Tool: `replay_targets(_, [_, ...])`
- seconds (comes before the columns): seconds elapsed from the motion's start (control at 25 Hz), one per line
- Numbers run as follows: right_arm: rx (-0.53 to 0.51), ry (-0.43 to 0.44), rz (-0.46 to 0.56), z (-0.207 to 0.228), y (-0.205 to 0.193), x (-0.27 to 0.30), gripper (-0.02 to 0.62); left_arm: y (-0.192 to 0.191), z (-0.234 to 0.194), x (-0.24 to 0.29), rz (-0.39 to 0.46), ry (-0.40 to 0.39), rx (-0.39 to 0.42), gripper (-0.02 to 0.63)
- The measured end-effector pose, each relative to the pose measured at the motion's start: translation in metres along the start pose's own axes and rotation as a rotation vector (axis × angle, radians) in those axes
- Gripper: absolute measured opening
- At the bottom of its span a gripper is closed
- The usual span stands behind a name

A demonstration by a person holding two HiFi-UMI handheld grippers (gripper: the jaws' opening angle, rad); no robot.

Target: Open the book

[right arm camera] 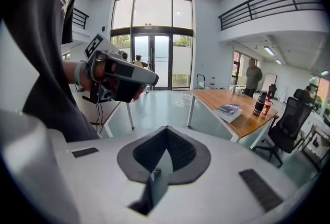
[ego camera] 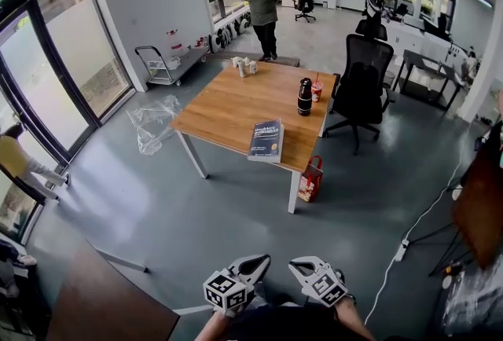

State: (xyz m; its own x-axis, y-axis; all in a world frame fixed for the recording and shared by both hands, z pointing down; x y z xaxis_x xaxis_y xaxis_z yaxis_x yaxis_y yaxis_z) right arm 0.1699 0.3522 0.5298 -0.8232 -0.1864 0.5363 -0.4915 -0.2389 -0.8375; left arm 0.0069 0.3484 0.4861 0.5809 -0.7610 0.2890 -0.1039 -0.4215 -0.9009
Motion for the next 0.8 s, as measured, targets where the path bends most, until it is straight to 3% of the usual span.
replay_targets(0.8, [0.003,-0.066,-0.028,0.049,0.038,0.03,-0.011,0.027,-0.056,0.015,0.017,0.003,-0.025,0.006])
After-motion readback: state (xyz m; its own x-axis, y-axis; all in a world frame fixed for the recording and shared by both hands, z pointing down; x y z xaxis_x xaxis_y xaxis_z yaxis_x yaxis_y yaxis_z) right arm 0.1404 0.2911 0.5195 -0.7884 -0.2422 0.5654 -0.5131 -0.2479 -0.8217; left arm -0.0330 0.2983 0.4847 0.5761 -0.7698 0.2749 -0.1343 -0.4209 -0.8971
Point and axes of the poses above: the fingertips, and each gripper's own axes: x forward along the fingers, z to its right, y out of its top, the point moved 7 cm from there along -x, backward along the fingers, and after that the axes turned 15 degrees about y, right-handed, at the moved point
